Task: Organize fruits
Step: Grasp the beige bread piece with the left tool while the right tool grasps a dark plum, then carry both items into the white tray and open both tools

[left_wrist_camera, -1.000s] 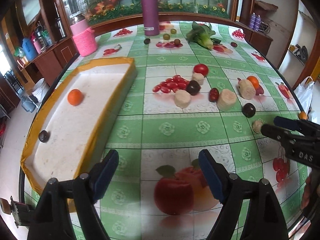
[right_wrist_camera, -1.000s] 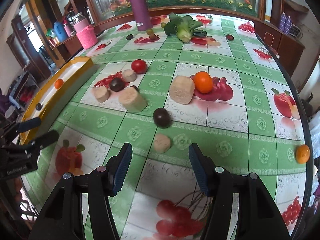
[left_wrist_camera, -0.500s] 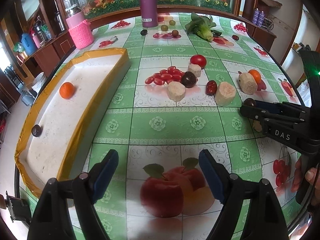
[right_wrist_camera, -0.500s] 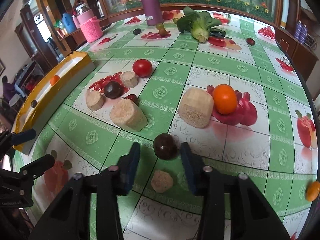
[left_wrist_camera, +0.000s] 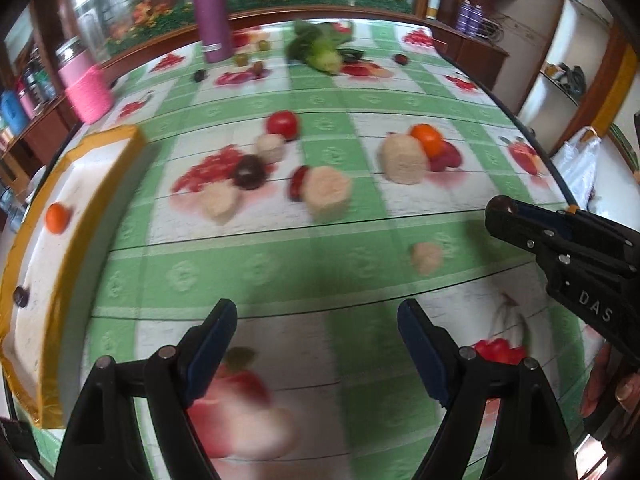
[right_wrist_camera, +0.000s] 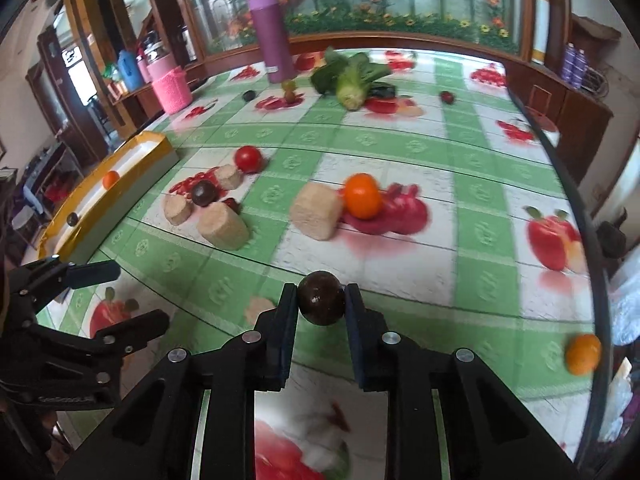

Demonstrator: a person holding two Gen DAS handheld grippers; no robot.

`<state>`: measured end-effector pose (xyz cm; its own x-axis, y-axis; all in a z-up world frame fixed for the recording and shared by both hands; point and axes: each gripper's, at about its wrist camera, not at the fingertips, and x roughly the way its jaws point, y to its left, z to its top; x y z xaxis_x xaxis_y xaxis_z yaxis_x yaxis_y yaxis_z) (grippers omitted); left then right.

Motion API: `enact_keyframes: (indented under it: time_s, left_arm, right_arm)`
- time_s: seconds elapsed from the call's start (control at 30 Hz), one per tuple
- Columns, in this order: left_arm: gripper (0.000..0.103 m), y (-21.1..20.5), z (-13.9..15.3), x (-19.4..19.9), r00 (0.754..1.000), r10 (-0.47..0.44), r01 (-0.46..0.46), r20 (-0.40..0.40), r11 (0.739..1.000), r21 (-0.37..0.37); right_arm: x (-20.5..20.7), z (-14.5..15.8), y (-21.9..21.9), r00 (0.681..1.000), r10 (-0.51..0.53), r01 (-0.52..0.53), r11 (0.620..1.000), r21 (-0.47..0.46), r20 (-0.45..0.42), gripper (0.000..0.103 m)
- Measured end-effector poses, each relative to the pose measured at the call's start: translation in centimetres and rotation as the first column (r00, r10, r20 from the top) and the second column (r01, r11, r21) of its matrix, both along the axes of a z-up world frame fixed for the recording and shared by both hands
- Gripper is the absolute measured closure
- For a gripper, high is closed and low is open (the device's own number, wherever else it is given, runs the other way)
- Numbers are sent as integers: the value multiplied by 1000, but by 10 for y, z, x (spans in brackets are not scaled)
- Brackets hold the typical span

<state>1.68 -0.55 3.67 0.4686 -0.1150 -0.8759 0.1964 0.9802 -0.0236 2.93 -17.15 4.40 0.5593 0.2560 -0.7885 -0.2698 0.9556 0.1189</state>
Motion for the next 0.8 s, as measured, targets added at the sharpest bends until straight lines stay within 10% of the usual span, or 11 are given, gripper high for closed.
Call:
enact_keyframes:
  time_s: [0.3,0.43,0.8]
  left_arm:
    - [25,-54,-11,19,997,-71,71,-16,997,-18]
    - [79,-56,-17,21,997,-77,76,-6,996,-49]
    - [79,1,-3,6,1000,-9,6,-18,985,-172]
  right_arm:
    - [-17,-2,-42,995,-99,100,995,28,-10,80]
    - [-19,-6,-48,993,-113,113,993,43,-22,80]
    - [-26,-1,-35,996,-86,86,995,46,-9,80]
